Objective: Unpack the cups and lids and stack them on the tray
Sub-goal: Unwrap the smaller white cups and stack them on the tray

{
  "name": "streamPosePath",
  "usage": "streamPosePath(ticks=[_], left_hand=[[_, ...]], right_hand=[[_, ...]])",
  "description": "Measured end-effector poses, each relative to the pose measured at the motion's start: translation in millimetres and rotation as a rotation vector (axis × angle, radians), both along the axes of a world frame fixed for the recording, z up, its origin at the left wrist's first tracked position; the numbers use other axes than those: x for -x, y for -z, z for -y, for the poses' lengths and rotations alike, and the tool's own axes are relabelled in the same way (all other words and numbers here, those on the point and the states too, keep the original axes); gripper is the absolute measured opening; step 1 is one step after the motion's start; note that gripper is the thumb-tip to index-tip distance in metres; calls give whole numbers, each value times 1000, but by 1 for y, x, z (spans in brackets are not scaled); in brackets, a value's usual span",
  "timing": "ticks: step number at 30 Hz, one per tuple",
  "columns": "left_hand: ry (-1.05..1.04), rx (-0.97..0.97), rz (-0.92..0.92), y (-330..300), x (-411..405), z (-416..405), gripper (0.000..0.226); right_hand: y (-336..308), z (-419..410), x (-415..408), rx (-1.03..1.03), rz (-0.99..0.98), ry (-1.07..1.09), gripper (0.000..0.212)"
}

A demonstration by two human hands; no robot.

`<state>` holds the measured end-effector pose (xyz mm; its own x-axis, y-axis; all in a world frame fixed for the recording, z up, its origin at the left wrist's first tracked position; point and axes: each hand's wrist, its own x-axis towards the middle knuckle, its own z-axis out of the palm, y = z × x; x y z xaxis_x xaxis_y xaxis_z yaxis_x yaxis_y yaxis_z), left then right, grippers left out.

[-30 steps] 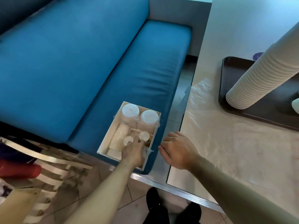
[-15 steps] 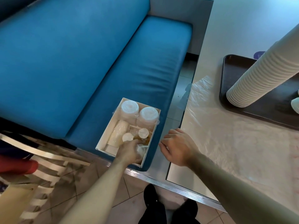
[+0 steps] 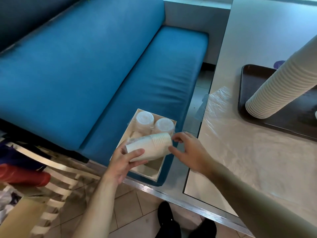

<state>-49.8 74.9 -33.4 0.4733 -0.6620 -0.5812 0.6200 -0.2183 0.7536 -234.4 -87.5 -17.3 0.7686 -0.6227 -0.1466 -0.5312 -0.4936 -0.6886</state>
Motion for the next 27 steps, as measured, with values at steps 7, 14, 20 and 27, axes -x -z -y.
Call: streamPosePath(ticks=[7,14,20,27], left_hand=[[58,186,-126,-32,35,17,87],[623,-128,849,-85,59,59,74],[664,26,1216,-110,96,96,106],[585,51,1238,-124,121,114,96]], right_hand=[[-52,2,1,-781,266,59,33],[-92,26,27,-606,147,-17,18],[-116,31,42,-436,135,-37,27],[-149,47,84,-118,182,24,19]])
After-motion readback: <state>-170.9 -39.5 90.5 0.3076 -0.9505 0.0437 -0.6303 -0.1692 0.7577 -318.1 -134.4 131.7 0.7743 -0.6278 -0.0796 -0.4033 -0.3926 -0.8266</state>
